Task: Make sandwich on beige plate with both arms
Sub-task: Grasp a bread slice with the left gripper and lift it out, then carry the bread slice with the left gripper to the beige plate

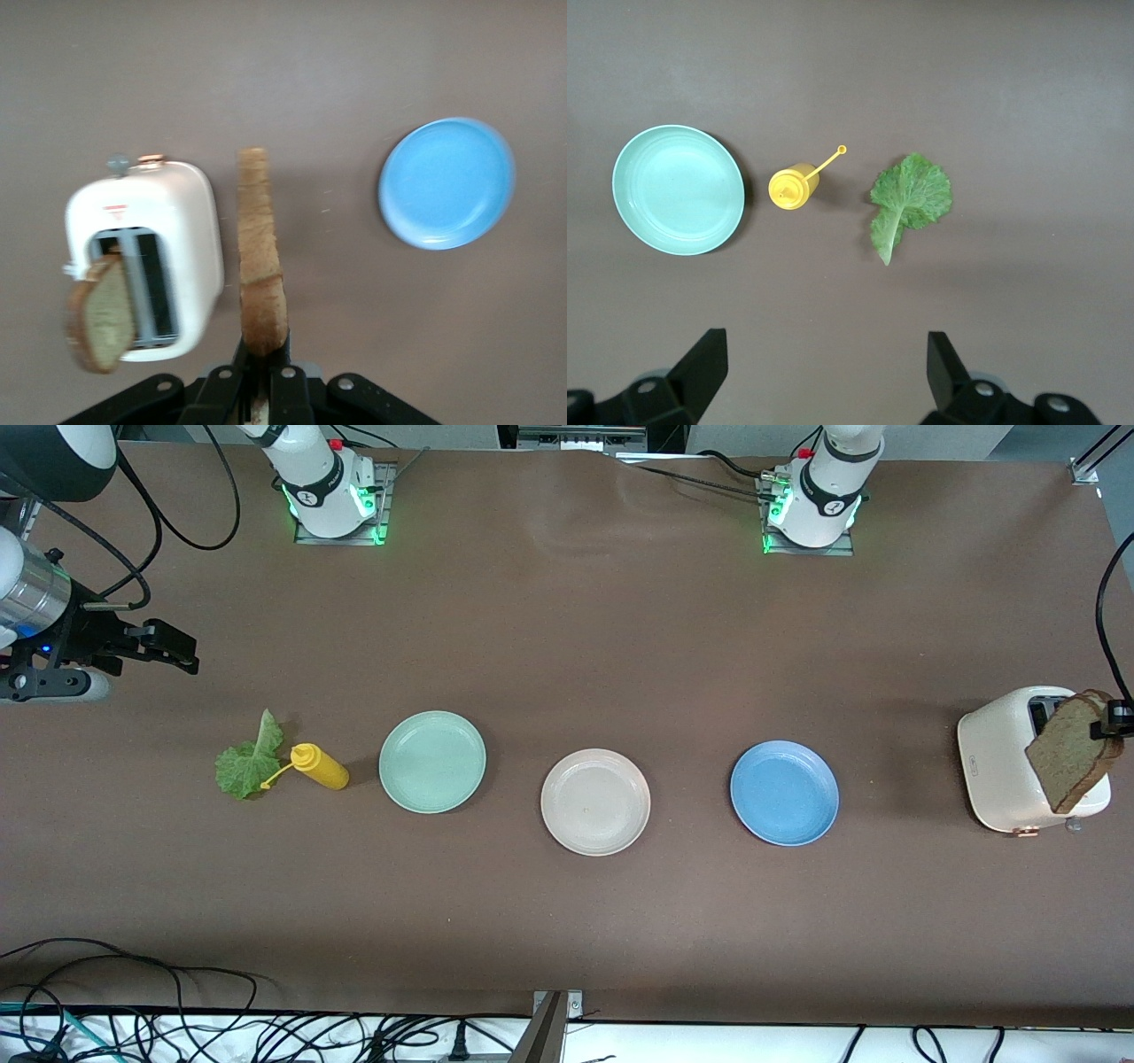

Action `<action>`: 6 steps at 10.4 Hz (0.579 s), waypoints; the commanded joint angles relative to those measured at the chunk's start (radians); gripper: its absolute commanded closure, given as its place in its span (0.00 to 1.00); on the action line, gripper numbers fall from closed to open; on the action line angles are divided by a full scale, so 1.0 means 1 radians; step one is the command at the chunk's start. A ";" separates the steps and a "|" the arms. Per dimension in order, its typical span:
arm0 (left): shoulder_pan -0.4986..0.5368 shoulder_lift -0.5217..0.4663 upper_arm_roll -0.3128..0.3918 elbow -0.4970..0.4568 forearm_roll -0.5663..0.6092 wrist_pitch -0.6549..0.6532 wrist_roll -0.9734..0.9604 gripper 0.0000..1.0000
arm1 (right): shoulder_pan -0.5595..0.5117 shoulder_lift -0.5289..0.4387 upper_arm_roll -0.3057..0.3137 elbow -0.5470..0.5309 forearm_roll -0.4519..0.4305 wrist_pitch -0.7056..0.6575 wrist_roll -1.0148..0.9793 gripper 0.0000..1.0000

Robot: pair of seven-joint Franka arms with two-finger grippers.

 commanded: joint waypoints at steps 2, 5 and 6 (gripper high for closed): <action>-0.108 0.015 -0.084 0.017 -0.164 0.019 -0.404 1.00 | -0.004 -0.001 0.003 0.012 -0.006 -0.010 0.009 0.00; -0.285 0.097 -0.079 -0.003 -0.295 0.196 -0.671 1.00 | -0.004 -0.001 0.003 0.012 -0.006 -0.010 0.009 0.00; -0.341 0.136 -0.079 -0.003 -0.318 0.273 -0.731 1.00 | -0.004 -0.001 0.003 0.012 -0.006 -0.010 0.009 0.00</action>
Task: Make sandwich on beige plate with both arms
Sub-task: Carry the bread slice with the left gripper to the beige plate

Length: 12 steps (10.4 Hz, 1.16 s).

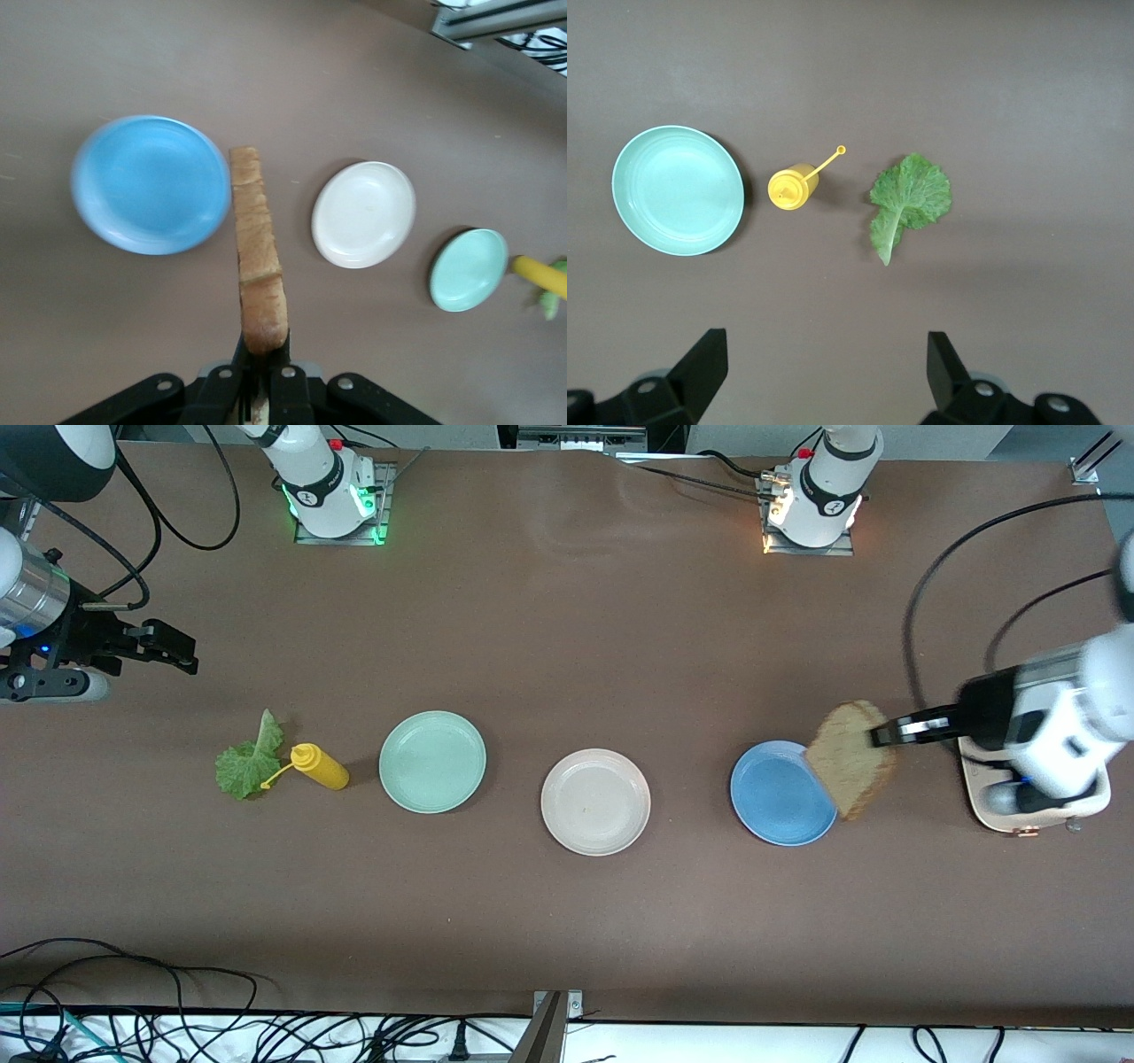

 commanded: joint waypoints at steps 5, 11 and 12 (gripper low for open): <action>-0.185 0.153 0.006 -0.170 -0.115 0.594 -0.186 1.00 | -0.003 -0.001 0.003 0.011 -0.007 -0.010 0.009 0.00; -0.283 0.256 0.014 -0.287 -0.118 0.777 -0.166 1.00 | -0.003 -0.001 0.003 0.011 -0.006 -0.010 0.009 0.00; -0.303 0.265 0.038 -0.287 -0.115 0.786 -0.166 1.00 | -0.003 -0.001 0.003 0.011 -0.006 -0.010 0.009 0.00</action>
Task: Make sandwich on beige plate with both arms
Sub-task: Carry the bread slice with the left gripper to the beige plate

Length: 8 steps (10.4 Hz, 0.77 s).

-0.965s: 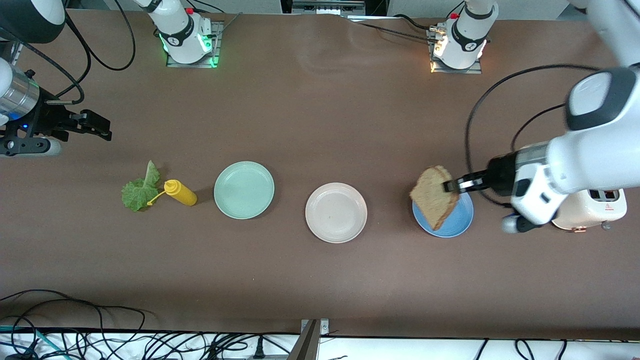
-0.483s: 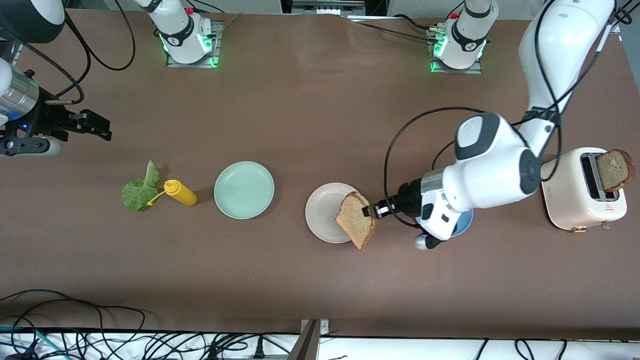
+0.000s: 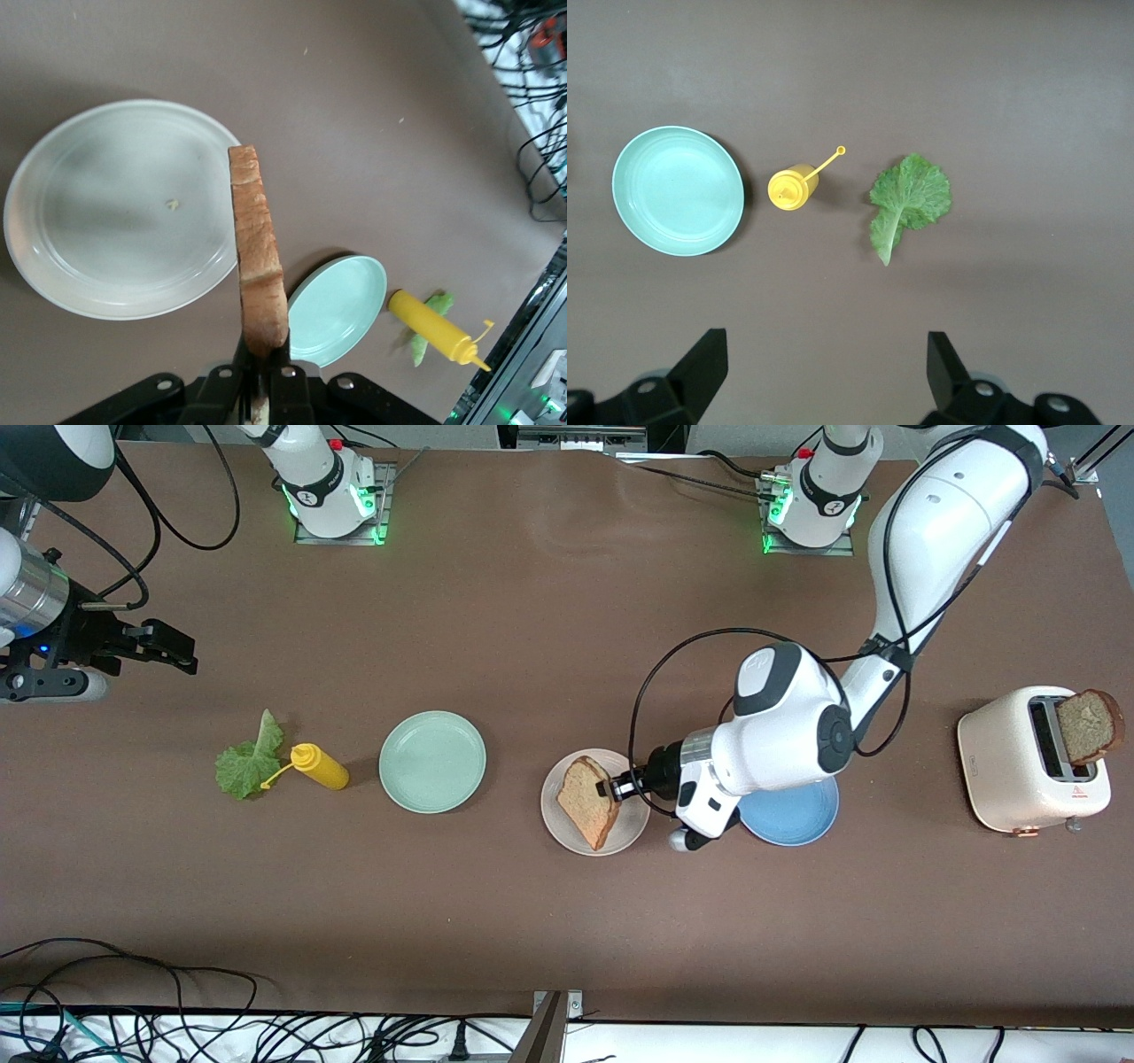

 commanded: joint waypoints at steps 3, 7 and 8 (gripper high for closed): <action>-0.087 0.027 0.089 0.001 -0.021 0.057 0.023 1.00 | -0.003 -0.001 0.003 0.010 -0.006 -0.010 0.009 0.00; -0.102 0.046 0.103 0.003 -0.021 0.097 0.040 1.00 | -0.003 -0.001 0.003 0.010 -0.006 -0.010 0.009 0.00; -0.102 0.046 0.103 0.001 -0.022 0.097 0.039 0.91 | -0.003 -0.001 0.003 0.010 -0.006 -0.010 0.009 0.00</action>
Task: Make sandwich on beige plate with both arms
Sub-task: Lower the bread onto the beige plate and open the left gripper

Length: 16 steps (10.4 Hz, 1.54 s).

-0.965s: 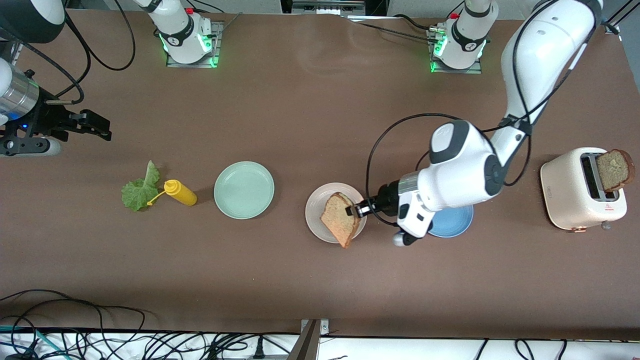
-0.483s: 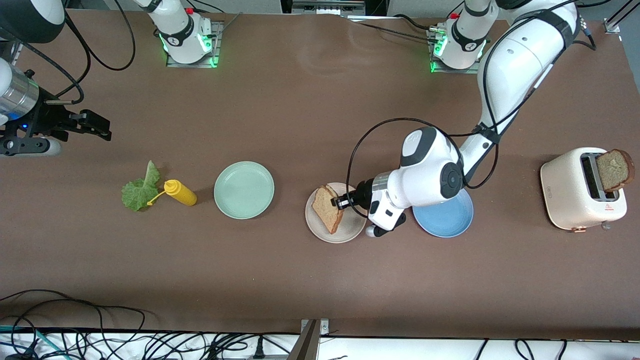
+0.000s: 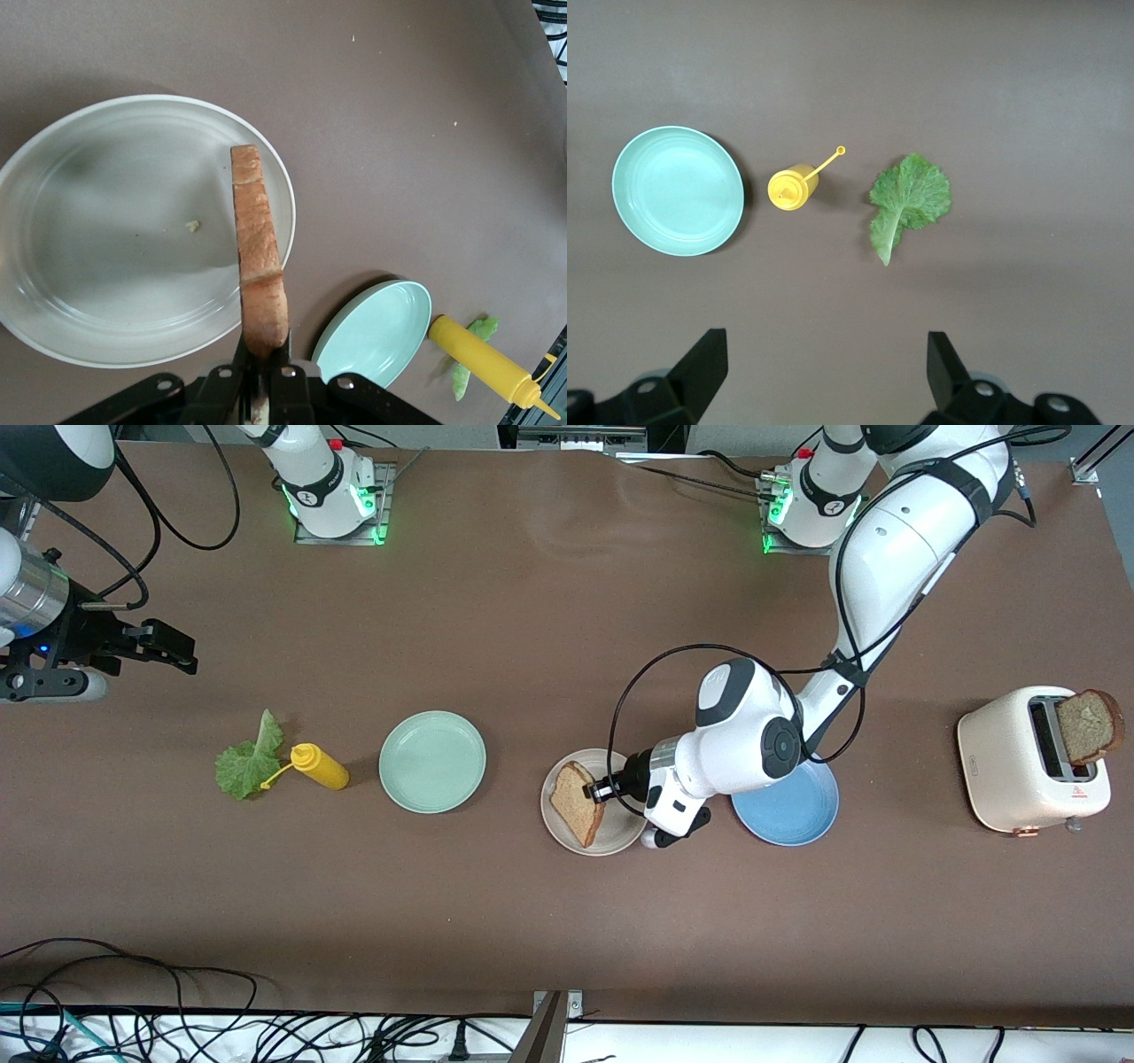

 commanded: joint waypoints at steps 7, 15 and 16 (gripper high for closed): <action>0.015 -0.022 0.027 0.008 0.138 -0.151 0.052 0.00 | -0.004 -0.001 0.001 0.010 -0.006 -0.010 0.009 0.00; 0.156 -0.204 0.027 0.028 0.247 -0.459 0.204 0.00 | -0.004 -0.001 0.001 0.010 -0.006 -0.010 0.009 0.00; 0.190 -0.249 0.023 0.028 0.286 -0.513 0.209 0.00 | -0.004 -0.001 0.001 0.010 -0.006 -0.010 0.009 0.00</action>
